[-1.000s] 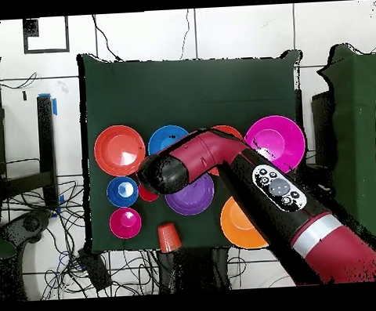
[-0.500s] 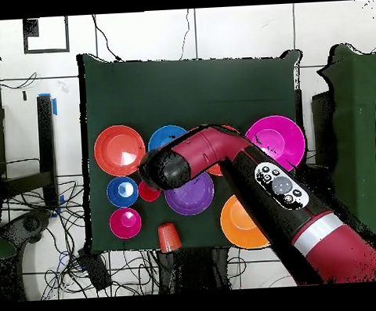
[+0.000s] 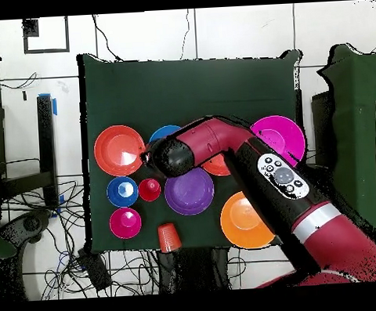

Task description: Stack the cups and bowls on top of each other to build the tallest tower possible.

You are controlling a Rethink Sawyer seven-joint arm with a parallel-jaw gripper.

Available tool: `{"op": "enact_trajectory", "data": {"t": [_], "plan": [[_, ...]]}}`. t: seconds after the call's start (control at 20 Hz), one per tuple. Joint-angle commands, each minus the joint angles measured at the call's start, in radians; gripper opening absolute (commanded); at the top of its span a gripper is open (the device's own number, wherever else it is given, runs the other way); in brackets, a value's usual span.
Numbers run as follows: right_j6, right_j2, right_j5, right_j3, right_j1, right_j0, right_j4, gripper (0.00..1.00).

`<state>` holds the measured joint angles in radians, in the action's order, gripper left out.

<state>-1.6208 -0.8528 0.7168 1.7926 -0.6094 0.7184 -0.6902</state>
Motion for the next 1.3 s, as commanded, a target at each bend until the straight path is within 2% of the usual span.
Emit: {"op": "enact_trajectory", "data": {"t": [0.05,0.65,1.0,1.3], "plan": [[0.125,0.084,0.033,-0.124,0.117,-0.041,-0.08,1.0],[-0.051,0.153,-0.077,-0.121,0.18,-0.121,-0.064,1.0],[-0.179,0.209,-0.17,-0.053,0.164,-0.193,-0.037,1.0],[-0.216,0.244,-0.254,-0.016,0.17,-0.218,-0.016,1.0]]}}
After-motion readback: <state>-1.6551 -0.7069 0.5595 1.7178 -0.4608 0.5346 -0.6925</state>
